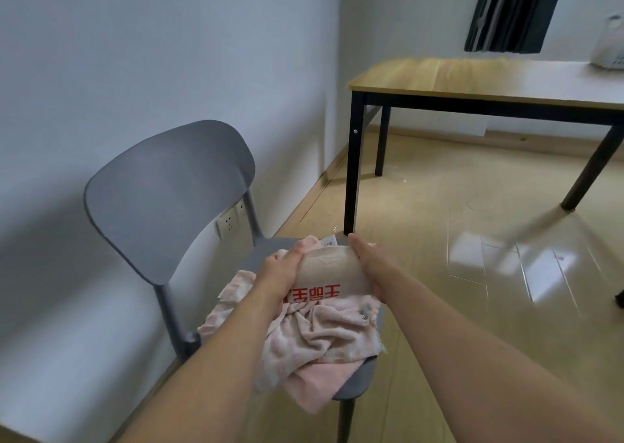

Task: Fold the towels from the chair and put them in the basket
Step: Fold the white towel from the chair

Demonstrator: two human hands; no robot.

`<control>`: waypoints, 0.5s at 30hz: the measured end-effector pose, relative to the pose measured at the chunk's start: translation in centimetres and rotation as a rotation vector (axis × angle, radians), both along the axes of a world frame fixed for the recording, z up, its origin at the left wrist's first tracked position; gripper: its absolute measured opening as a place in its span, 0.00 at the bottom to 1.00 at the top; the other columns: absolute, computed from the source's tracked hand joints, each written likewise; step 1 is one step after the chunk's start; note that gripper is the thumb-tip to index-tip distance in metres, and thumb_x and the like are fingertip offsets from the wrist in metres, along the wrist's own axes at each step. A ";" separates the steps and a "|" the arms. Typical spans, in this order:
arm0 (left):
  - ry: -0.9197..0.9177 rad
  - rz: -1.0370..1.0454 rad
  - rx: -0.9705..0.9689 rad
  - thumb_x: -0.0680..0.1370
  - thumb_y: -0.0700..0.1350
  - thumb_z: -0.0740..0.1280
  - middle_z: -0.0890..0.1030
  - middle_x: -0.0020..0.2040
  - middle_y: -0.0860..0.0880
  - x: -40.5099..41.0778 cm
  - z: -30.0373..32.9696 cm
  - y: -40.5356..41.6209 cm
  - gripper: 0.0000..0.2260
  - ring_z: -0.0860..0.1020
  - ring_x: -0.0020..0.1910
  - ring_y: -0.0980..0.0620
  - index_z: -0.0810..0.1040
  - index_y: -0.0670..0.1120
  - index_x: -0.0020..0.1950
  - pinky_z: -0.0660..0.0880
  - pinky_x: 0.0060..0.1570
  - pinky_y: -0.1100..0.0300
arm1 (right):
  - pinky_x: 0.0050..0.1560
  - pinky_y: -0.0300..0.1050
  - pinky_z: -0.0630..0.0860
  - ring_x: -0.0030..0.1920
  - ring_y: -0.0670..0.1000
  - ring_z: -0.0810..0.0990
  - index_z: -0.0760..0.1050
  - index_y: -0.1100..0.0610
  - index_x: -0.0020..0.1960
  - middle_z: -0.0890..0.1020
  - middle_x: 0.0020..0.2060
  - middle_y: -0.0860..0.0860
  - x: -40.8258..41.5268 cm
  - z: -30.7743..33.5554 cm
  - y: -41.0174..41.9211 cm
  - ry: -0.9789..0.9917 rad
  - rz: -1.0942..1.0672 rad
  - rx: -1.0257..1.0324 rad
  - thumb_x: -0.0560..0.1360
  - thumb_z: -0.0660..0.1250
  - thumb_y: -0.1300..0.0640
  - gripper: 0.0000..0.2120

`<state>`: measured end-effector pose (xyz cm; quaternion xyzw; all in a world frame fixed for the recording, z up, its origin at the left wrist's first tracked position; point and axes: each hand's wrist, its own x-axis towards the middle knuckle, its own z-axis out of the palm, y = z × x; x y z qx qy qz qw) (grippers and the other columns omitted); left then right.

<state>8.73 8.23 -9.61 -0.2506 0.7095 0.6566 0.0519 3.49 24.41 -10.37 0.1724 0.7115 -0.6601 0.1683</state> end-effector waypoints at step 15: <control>-0.195 0.068 -0.163 0.73 0.49 0.64 0.83 0.41 0.41 -13.6 3.1 2.4 0.08 0.82 0.40 0.39 0.79 0.46 0.40 0.80 0.41 0.42 | 0.47 0.56 0.80 0.42 0.59 0.82 0.75 0.60 0.39 0.81 0.39 0.57 -11.0 2.6 2.5 -0.230 -0.201 0.117 0.69 0.65 0.54 0.08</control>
